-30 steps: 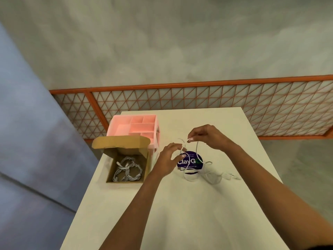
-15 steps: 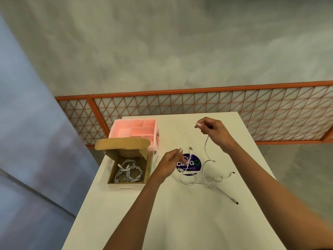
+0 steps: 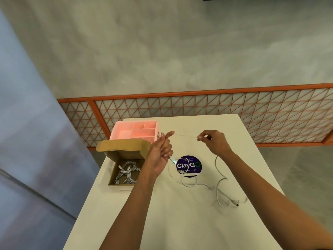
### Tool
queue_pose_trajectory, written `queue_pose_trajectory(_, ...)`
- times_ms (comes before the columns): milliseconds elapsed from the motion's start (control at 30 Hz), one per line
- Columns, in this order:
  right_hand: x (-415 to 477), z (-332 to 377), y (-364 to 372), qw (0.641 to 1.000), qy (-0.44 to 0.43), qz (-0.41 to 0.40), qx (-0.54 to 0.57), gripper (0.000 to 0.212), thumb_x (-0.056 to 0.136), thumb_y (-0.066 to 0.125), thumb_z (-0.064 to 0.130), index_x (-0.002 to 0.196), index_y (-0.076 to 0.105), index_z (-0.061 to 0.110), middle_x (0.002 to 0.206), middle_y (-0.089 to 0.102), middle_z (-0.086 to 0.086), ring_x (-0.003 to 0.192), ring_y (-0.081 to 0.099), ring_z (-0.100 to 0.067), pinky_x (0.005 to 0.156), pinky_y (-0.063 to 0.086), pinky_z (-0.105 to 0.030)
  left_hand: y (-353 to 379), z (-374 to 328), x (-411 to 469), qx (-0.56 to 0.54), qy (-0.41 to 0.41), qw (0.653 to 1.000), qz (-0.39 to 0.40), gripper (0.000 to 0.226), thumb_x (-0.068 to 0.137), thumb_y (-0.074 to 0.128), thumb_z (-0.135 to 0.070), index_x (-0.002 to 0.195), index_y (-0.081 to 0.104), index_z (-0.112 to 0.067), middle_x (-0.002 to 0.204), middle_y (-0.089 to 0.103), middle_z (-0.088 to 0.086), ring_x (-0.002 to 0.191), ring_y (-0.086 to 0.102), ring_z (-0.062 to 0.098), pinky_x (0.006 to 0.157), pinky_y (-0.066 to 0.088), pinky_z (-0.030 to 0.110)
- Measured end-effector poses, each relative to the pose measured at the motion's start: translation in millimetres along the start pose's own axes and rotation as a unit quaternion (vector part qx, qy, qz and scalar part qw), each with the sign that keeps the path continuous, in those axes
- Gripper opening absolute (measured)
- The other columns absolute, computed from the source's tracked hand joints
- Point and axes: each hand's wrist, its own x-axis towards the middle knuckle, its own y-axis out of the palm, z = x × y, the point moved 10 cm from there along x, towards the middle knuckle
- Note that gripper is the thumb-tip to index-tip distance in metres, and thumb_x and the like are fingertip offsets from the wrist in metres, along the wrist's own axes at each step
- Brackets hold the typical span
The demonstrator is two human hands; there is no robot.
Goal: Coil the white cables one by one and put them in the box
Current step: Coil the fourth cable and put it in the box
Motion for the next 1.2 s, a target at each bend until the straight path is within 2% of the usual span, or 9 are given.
queue_pose_trajectory(167, -18, 20, 58, 0.978, -0.067, 0.185, -0.062, 0.018, 0.090, 0.061, 0.026, 0.085, 0.073, 0.015, 0.081, 0.069, -0.012, 0.065, 0.057, -0.022, 0.070, 0.048, -0.035, -3, -18, 7, 0.105, 0.062, 0.992, -0.031, 0.034, 0.102, 0.037, -0.020, 0.131, 0.050, -0.009, 0.065, 0.063, -0.006, 0.061, 0.057, 0.004, 0.064, 0.048, 0.016)
queue_pose_trajectory(267, -28, 41, 69, 0.963, -0.105, 0.238, -0.065, 0.019, 0.092, 0.058, 0.026, 0.084, 0.072, 0.017, 0.082, 0.071, -0.008, 0.071, 0.064, -0.018, 0.069, 0.047, -0.028, -6, -20, 8, 0.208, 0.082, 0.973, -0.060, 0.028, 0.103, 0.035, -0.022, 0.113, 0.061, -0.018, 0.101, 0.072, 0.004, 0.094, 0.069, 0.015, 0.093, 0.049, 0.028)
queue_pose_trajectory(367, -32, 61, 70, 0.951, -0.130, 0.268, -0.077, 0.020, 0.093, 0.055, 0.023, 0.087, 0.072, 0.015, 0.081, 0.070, -0.007, 0.072, 0.063, -0.015, 0.063, 0.042, -0.016, -16, -16, 11, 0.287, 0.087, 0.951, -0.073, 0.039, 0.103, 0.036, -0.023, 0.090, 0.072, -0.013, 0.132, 0.056, -0.001, 0.099, 0.068, 0.012, 0.095, 0.047, 0.029)
queue_pose_trajectory(433, -34, 73, 70, 0.944, -0.135, 0.287, -0.085, 0.018, 0.092, 0.058, 0.023, 0.089, 0.072, 0.013, 0.072, 0.065, 0.001, 0.067, 0.057, -0.006, 0.058, 0.037, -0.008, -20, -11, 12, 0.331, 0.074, 0.938, -0.065, 0.039, 0.103, 0.034, -0.023, 0.102, 0.068, -0.003, 0.120, 0.065, -0.006, 0.092, 0.069, 0.009, 0.094, 0.049, 0.033)
queue_pose_trajectory(533, -33, 81, 72, 0.933, -0.136, 0.312, -0.115, 0.014, 0.089, 0.064, 0.026, 0.086, 0.071, 0.014, 0.068, 0.059, 0.009, 0.063, 0.052, -0.001, 0.058, 0.036, -0.009, -21, -2, 12, 0.386, 0.038, 0.921, -0.042, 0.032, 0.104, 0.030, -0.025, 0.122, 0.055, -0.013, 0.081, 0.074, -0.006, 0.076, 0.071, 0.015, 0.088, 0.052, 0.040)
queue_pose_trajectory(733, -23, 85, 53, 0.930, -0.125, 0.321, -0.131, 0.012, 0.085, 0.069, 0.029, 0.080, 0.067, 0.017, 0.066, 0.058, 0.011, 0.065, 0.052, -0.005, 0.061, 0.040, -0.019, -17, 8, -1, 0.431, -0.038, 0.902, -0.011, 0.030, 0.104, 0.030, -0.023, 0.101, 0.061, -0.025, 0.057, 0.055, -0.001, 0.048, 0.052, 0.011, 0.063, 0.049, 0.026)
queue_pose_trajectory(833, -18, 93, 43, 0.935, -0.146, 0.300, -0.119, 0.014, 0.085, 0.068, 0.030, 0.082, 0.071, 0.017, 0.063, 0.057, 0.011, 0.062, 0.050, -0.006, 0.061, 0.039, -0.022, -9, 20, -8, 0.328, -0.105, 0.938, 0.032, 0.027, 0.104, 0.031, -0.021, 0.098, 0.054, -0.009, 0.048, 0.033, -0.007, 0.039, 0.027, 0.005, 0.057, 0.042, 0.019)
queue_pose_trajectory(933, -12, 97, 33, 0.943, -0.173, 0.259, -0.114, 0.018, 0.087, 0.065, 0.032, 0.083, 0.073, 0.017, 0.059, 0.058, 0.009, 0.058, 0.050, -0.005, 0.059, 0.038, -0.023, 5, 20, -12, 0.189, -0.118, 0.971, 0.081, 0.028, 0.101, 0.033, -0.022, 0.100, 0.052, -0.001, 0.045, 0.025, -0.009, 0.038, 0.019, 0.002, 0.044, 0.026, 0.016)
queue_pose_trajectory(1200, -15, 107, 25, 0.950, -0.218, 0.189, -0.119, 0.026, 0.093, 0.056, 0.033, 0.079, 0.067, 0.015, 0.055, 0.055, 0.005, 0.055, 0.049, -0.010, 0.058, 0.037, -0.024, 14, 16, -18, 0.029, -0.144, 0.983, 0.109, 0.024, 0.095, 0.037, -0.028, 0.084, 0.049, -0.009, 0.045, 0.023, -0.011, 0.039, 0.011, 0.004, 0.035, 0.022, 0.012)
